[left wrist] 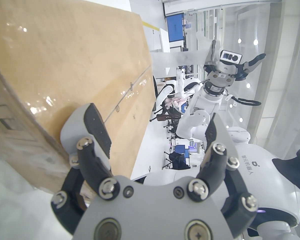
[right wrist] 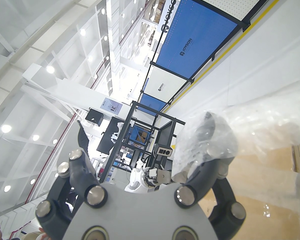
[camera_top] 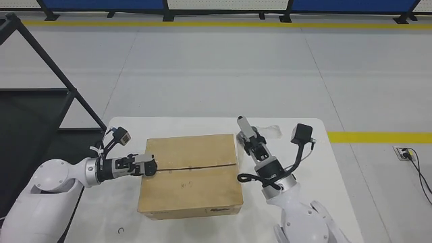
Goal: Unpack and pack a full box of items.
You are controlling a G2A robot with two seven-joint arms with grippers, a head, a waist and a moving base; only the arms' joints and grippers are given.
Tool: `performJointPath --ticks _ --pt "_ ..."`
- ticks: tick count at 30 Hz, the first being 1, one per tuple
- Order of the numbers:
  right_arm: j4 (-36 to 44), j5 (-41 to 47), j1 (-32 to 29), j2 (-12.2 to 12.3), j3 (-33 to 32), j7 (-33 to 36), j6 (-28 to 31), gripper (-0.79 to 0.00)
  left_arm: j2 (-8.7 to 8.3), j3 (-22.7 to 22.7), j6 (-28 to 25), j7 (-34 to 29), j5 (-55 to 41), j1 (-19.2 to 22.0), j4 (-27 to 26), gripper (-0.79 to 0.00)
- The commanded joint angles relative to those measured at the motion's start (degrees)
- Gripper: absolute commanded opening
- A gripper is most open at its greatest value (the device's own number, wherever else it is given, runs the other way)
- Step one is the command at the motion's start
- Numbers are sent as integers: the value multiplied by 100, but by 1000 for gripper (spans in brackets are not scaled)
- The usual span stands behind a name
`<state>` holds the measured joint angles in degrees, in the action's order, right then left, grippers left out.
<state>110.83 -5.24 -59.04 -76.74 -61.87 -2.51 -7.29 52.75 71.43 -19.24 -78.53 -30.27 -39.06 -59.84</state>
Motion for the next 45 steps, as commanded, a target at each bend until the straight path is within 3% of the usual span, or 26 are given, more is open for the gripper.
performJointPath --ticks 1,19,38,45 --pt "-8 -25 14 -17 34 16 -34 0 -10 32 4 11 -2 -14 8 0" --pt "-498 -750 601 -345 1126 -182 -480 0 -24 95 -34 4 -148 -79 84 0" --pt "-609 -635 589 -378 1134 -183 -356 0 -24 95 -34 4 -148 -79 84 0" --pt "-1287 -412 1020 -652 1453 -918 -600 0 -24 95 -34 4 -148 -79 84 0"
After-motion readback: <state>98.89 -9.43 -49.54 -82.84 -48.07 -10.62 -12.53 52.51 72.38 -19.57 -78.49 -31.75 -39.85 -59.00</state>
